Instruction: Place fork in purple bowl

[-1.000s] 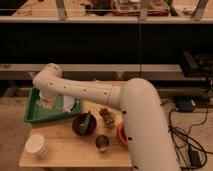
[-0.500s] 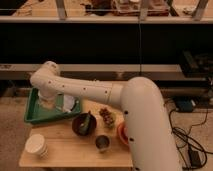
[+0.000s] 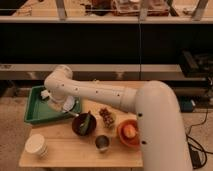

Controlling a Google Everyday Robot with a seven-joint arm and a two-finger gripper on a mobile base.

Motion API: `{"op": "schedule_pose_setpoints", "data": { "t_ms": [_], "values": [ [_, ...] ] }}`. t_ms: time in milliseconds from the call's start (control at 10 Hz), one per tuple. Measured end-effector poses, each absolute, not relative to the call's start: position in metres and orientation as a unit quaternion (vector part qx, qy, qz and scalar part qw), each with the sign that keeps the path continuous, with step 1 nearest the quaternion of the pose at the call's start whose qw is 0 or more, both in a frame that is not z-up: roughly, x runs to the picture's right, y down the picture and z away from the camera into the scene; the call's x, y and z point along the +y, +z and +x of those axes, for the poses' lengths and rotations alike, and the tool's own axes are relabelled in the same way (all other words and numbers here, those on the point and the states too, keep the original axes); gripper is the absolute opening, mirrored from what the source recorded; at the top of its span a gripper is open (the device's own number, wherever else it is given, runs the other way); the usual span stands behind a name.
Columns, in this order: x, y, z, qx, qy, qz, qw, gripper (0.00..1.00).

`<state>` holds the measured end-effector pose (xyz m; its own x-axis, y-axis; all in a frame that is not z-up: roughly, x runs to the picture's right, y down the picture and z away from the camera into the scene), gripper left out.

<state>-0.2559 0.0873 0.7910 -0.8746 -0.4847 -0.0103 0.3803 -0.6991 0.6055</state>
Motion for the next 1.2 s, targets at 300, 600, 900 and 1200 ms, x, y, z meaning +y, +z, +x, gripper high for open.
{"op": "schedule_pose_setpoints", "data": {
  "t_ms": [300,600,900,1200],
  "values": [
    [0.092,0.779,-0.239,-0.306,-0.913,0.091,0.253,0.09],
    [0.103,0.769,-0.226,-0.309,-0.908,0.086,0.269,0.09],
    [0.115,0.762,-0.201,-0.308,-0.902,0.081,0.290,0.09],
    [0.125,0.753,-0.189,-0.302,-0.901,0.088,0.298,0.09]
  ]
}}
